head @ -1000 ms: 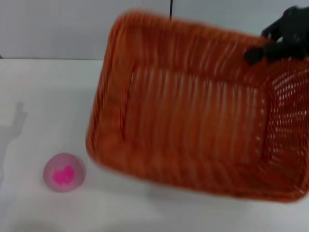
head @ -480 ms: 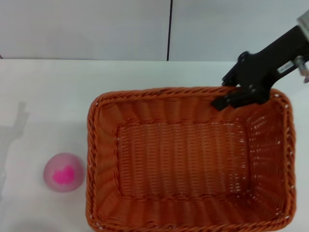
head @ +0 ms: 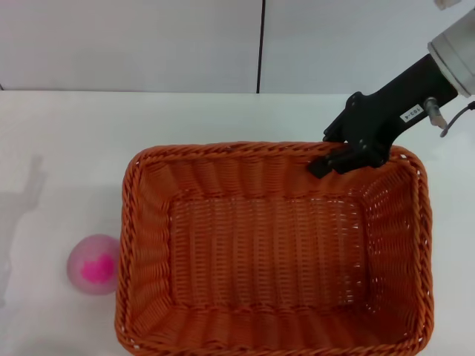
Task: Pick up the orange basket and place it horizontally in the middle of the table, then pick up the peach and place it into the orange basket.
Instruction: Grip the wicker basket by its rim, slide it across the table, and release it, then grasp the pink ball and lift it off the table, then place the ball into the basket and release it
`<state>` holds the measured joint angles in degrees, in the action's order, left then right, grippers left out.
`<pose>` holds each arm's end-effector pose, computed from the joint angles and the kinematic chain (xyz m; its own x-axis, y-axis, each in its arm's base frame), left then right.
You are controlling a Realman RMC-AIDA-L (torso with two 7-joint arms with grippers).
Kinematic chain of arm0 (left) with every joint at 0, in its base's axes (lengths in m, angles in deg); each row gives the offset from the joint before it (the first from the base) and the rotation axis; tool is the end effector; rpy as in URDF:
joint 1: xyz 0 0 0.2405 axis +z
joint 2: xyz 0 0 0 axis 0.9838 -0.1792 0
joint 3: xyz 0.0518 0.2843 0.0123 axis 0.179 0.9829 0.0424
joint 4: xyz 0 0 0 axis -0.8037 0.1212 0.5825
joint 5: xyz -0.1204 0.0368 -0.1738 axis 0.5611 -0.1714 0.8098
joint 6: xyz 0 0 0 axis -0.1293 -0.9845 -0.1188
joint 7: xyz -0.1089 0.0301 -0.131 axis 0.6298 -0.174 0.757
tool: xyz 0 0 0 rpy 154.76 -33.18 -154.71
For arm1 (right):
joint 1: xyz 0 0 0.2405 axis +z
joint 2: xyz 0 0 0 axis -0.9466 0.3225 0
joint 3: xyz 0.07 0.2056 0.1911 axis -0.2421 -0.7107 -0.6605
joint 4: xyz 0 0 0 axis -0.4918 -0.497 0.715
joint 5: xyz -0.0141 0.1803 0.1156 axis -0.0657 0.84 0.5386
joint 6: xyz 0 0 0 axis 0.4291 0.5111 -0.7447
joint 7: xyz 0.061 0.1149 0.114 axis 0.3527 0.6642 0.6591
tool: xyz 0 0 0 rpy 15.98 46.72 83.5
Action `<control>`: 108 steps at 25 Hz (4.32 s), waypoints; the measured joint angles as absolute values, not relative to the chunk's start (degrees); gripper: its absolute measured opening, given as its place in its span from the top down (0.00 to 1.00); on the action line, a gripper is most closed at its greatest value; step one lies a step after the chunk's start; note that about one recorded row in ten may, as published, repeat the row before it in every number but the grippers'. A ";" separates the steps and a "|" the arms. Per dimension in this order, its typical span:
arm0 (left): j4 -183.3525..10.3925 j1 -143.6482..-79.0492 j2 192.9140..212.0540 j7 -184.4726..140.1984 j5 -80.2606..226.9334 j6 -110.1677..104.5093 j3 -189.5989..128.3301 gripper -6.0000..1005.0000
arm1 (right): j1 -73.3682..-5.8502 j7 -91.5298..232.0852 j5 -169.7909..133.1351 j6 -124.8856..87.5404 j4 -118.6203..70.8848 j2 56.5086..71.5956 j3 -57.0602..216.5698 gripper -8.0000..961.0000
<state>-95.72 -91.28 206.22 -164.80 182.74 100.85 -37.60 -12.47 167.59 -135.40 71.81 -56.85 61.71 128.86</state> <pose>-0.3856 0.2533 0.0086 0.2394 -0.2377 0.9414 0.9528 -0.1287 -0.2748 0.1547 0.4235 -0.0260 0.9765 -0.2027 0.0727 -0.2103 -0.9703 0.1194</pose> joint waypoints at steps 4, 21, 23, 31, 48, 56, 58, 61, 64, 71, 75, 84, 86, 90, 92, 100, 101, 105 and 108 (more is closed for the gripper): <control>-95.72 -91.28 206.22 -164.78 182.71 100.85 -37.60 0.16 | -11.82 167.95 -136.52 70.50 -56.42 61.97 128.99 0.82; -95.35 -90.33 206.04 -164.75 182.71 101.63 -35.04 0.16 | -18.90 165.65 -132.03 62.47 -64.49 63.15 117.25 0.57; -94.80 -90.20 205.92 -164.75 182.70 102.17 -33.66 0.16 | -22.31 163.33 -126.33 61.42 -66.06 63.56 115.22 0.57; -83.10 -88.97 205.58 -157.75 182.70 103.22 -21.94 0.16 | -41.41 143.59 -88.87 58.99 -64.97 68.42 110.71 0.57; -63.37 -88.13 201.43 -140.57 160.86 99.14 -6.38 0.18 | -53.46 123.80 -62.95 63.31 -40.42 69.86 104.65 0.57; -62.24 -88.94 201.24 -139.18 154.86 97.72 -6.40 0.23 | -52.94 123.76 -63.31 63.12 -38.45 69.91 105.17 0.57; -62.24 -88.95 201.24 -139.13 154.62 97.71 -6.39 0.26 | -52.80 123.74 -63.33 62.96 -38.16 69.94 105.16 0.57; -62.21 -89.12 201.21 -138.55 153.08 97.81 -6.28 0.27 | -52.58 123.72 -63.33 62.93 -37.81 69.89 105.12 0.57; -62.21 -89.12 201.21 -138.55 153.08 97.81 -6.28 0.27 | -52.53 123.74 -63.33 62.92 -37.74 69.89 104.93 0.57; -62.17 -91.16 202.02 -137.70 147.27 97.23 -6.34 0.27 | -52.68 124.07 -63.08 63.30 -37.70 69.90 104.62 0.57; -62.15 -91.53 202.22 -137.22 146.73 96.49 -6.40 0.27 | -52.91 124.20 -62.94 63.42 -37.70 69.84 104.52 0.57; -62.14 -91.43 202.37 -139.13 146.90 96.69 -9.86 0.39 | -53.07 124.24 -62.88 62.97 -37.61 69.81 104.39 0.57; -62.14 -91.49 202.37 -139.15 146.73 96.71 -9.76 0.43 | -53.08 124.24 -62.86 62.96 -37.61 69.81 104.32 0.57; -62.14 -91.60 202.38 -139.17 146.67 96.79 -9.50 0.51 | -53.08 124.24 -62.85 62.93 -37.49 69.81 103.76 0.57; -62.14 -91.60 202.43 -139.17 146.67 96.96 -9.65 0.58 | -53.09 124.24 -62.85 62.92 -37.43 69.81 103.67 0.57; -62.46 -91.75 202.85 -139.16 147.46 98.29 -20.02 0.73 | -53.25 124.01 -62.86 62.92 -36.80 69.81 103.69 0.57; -62.57 -92.01 203.11 -139.06 147.67 98.34 -22.59 0.74 | -53.26 123.95 -62.86 62.92 -36.74 69.82 103.69 0.57; -64.28 -93.27 204.35 -138.17 150.86 98.75 -32.26 0.76 | -53.24 123.82 -62.86 62.92 -36.26 69.87 103.69 0.57; -66.55 -94.69 205.08 -137.62 154.77 101.12 -35.09 0.78 | -53.09 123.79 -62.85 62.94 -35.92 69.86 103.70 0.57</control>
<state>-66.55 -94.69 205.08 -137.62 154.77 101.12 -35.09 -53.09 123.79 -62.85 62.94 -35.92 69.86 103.70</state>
